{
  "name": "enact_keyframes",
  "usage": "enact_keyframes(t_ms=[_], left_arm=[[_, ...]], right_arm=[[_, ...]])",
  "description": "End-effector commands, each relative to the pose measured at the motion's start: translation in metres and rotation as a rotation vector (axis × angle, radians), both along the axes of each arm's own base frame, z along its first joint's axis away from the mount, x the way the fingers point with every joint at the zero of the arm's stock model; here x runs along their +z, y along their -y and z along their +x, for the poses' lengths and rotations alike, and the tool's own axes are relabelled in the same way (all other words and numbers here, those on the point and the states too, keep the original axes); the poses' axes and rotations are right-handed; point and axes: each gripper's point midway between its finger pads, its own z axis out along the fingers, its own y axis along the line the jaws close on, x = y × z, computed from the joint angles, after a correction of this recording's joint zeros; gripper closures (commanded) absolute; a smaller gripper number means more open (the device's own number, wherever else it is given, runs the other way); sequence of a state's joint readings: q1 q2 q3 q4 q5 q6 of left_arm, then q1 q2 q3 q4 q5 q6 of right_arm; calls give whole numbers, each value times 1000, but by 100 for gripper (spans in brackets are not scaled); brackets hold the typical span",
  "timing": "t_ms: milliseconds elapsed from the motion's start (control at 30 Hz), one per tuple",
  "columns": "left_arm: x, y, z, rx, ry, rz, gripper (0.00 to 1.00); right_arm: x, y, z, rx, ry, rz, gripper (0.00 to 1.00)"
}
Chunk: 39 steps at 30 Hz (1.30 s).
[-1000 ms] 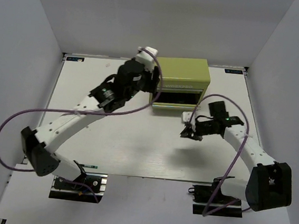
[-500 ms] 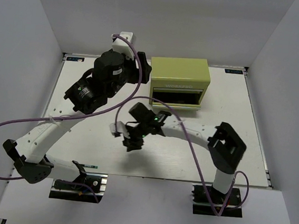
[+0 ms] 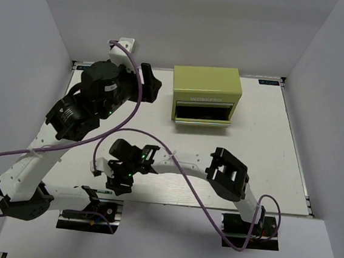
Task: Sort the stationery into containers
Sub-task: Pick up the pen from the corner of the board.
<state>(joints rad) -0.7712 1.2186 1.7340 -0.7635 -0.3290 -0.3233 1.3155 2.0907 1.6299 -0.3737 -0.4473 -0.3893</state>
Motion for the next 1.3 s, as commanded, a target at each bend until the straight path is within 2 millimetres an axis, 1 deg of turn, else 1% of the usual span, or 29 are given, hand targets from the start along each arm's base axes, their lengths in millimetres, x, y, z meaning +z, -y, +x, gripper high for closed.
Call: enact_keyframes(t_ms=[0, 33, 67, 100, 167, 233, 267, 367, 400, 433, 467, 533, 633, 667, 800, 833, 867, 900, 933, 967, 1033, 1067, 1133, 1167, 1200, 1267], left_arm=[[4, -11, -14, -7, -1, -10, 20], [6, -13, -16, -7, 5, -17, 20], [4, -14, -17, -6, -6, -17, 20], [4, -12, -18, -18, -8, -19, 20], [1, -11, -19, -28, -17, -13, 20], [1, -11, -20, -26, -21, -21, 20], [-1, -11, -20, -26, -28, -15, 20], [5, -13, -26, -32, -25, -46, 20], [1, -13, -25, -31, -32, -39, 20], [1, -13, -25, -31, -33, -39, 20], [3, -14, -27, -29, -30, -55, 20], [0, -12, -28, -40, -39, -50, 20], [0, -12, -28, -38, -43, -58, 20], [0, -12, -28, -38, -43, -58, 20], [-1, -12, -30, -47, -45, -60, 20], [-1, -12, -31, -45, -49, -68, 20], [-1, -12, -31, -45, -49, -68, 20], [-1, -12, -31, -45, -49, -68, 20], [-1, -12, -31, -45, -49, -68, 20], [-1, -12, -31, -45, -49, -68, 20], [-1, -12, -31, -45, -49, -68, 20], [-1, -12, -31, -45, -49, -68, 20], [-1, -12, -31, -45, -49, -68, 20], [-1, -12, -31, -45, -49, -68, 20], [-1, -12, -31, -45, -49, -68, 20], [-1, -12, -31, -45, -49, -68, 20]], right_arm=[[12, -22, -5, -54, 15, 39, 39], [10, -24, -10, -50, 20, 38, 39], [9, -26, -13, -49, 22, 40, 39], [5, -29, -9, -82, 44, 38, 39], [2, -35, -9, -109, 65, 40, 39], [-7, -39, -3, -143, 81, 28, 39], [-5, -42, -4, -143, 84, 37, 39], [-10, -46, -4, -152, 92, 32, 39], [-12, -47, -5, -153, 89, 29, 39], [-18, -48, -6, -155, 88, 20, 39], [-15, -51, -5, -156, 87, 29, 39], [-21, -52, -5, -162, 83, 23, 39], [-23, -55, -6, -163, 78, 22, 39], [-21, -56, -5, -166, 78, 27, 39], [-27, -62, -8, -164, 74, 28, 39], [-24, -64, -8, -165, 74, 33, 40], [-26, -65, -9, -168, 76, 32, 40], [-31, -64, -8, -168, 77, 23, 40], [-29, -66, -9, -170, 80, 30, 42], [-36, -66, -10, -173, 80, 20, 42], [-35, -69, -10, -177, 87, 27, 43], [-42, -67, -8, -179, 90, 13, 43], [-44, -67, -8, -184, 94, 11, 45], [-50, -66, -7, -188, 99, -4, 45], [-51, -66, -8, -191, 100, -3, 45], [-56, -67, -6, -195, 107, -8, 48]])
